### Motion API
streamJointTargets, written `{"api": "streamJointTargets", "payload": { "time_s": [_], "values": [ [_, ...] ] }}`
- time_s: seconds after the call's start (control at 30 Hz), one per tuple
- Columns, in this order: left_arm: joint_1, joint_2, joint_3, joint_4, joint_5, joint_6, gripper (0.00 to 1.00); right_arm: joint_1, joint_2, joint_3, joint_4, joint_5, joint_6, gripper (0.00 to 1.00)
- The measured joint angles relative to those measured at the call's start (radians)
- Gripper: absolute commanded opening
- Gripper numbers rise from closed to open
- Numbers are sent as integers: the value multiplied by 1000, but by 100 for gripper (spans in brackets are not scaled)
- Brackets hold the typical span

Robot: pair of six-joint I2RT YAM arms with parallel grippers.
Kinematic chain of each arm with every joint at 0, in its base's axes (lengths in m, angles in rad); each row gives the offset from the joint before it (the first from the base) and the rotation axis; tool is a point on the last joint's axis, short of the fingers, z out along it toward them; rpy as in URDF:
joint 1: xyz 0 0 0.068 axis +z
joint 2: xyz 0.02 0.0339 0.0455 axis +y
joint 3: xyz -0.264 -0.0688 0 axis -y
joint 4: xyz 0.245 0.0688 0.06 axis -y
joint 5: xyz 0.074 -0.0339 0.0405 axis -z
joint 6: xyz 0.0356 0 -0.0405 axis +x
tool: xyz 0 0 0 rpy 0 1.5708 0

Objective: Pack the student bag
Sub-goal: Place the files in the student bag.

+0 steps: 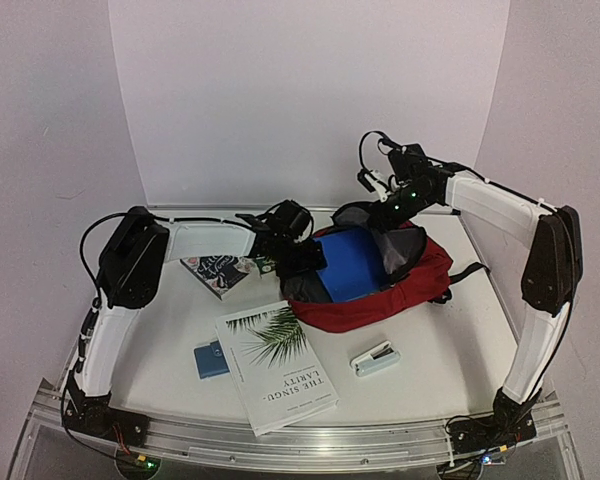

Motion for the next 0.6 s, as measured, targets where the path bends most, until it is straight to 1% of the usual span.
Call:
{"api": "streamJointTargets", "payload": {
  "time_s": [0.13, 0.3, 0.4, 0.5, 0.6],
  "values": [
    [1, -60, 5, -94, -84, 109, 65, -5, 0, -20, 4, 1, -8, 0],
    [44, -107, 11, -165, -131, 233, 62, -6, 0, -23, 9, 1, -12, 0],
    [73, -106, 20, -198, -135, 301, 59, -6, 0, -23, 10, 1, -12, 0],
    [95, -95, 34, -217, -119, 358, 52, -7, 0, -23, 10, 1, -12, 0],
    [102, -75, 59, -224, -91, 406, 48, -8, 0, -23, 11, 1, -12, 0]
  ]
}}
